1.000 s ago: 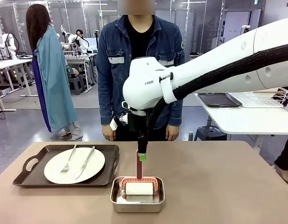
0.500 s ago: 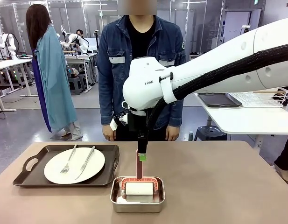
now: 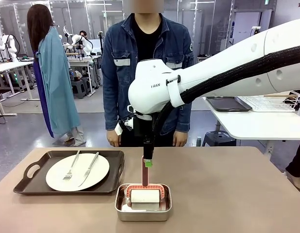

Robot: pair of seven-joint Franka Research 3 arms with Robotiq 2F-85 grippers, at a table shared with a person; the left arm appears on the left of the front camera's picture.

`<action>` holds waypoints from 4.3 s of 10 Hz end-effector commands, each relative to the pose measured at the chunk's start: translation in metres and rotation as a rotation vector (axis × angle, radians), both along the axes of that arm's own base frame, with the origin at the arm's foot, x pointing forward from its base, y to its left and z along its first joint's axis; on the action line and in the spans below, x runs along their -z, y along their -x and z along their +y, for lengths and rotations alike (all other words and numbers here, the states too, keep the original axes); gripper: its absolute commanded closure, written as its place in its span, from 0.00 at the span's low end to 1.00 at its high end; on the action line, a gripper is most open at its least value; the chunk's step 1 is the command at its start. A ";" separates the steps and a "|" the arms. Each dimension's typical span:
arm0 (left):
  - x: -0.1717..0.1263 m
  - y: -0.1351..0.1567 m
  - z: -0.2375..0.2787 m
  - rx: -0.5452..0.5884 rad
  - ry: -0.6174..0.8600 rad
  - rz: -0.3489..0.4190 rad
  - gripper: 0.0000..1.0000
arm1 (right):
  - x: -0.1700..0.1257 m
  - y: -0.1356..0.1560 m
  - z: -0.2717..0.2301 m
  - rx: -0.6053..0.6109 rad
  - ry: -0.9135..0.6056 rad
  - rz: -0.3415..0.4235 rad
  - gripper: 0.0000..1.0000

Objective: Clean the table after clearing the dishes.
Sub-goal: When the right (or left) Handle tray is removed, use the right hand (or left hand) to clean the right (or left) side of the table with the Lint Roller.

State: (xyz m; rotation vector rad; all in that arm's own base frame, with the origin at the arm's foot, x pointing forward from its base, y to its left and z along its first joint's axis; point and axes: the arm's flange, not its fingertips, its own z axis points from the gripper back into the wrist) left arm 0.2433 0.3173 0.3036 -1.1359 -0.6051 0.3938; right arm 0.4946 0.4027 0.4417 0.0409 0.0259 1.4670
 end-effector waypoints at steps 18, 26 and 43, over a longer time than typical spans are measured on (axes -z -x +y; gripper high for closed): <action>0.000 0.004 0.001 0.010 -0.003 -0.011 0.00 | 0.121 0.058 -0.708 0.658 -1.181 0.665 0.00; 0.000 0.004 0.001 0.010 -0.003 -0.011 0.00 | 0.133 0.070 -0.713 0.701 -1.199 0.657 0.00; 0.000 0.004 0.001 0.010 -0.003 -0.011 0.00 | 0.133 0.070 -0.713 0.701 -1.199 0.657 0.00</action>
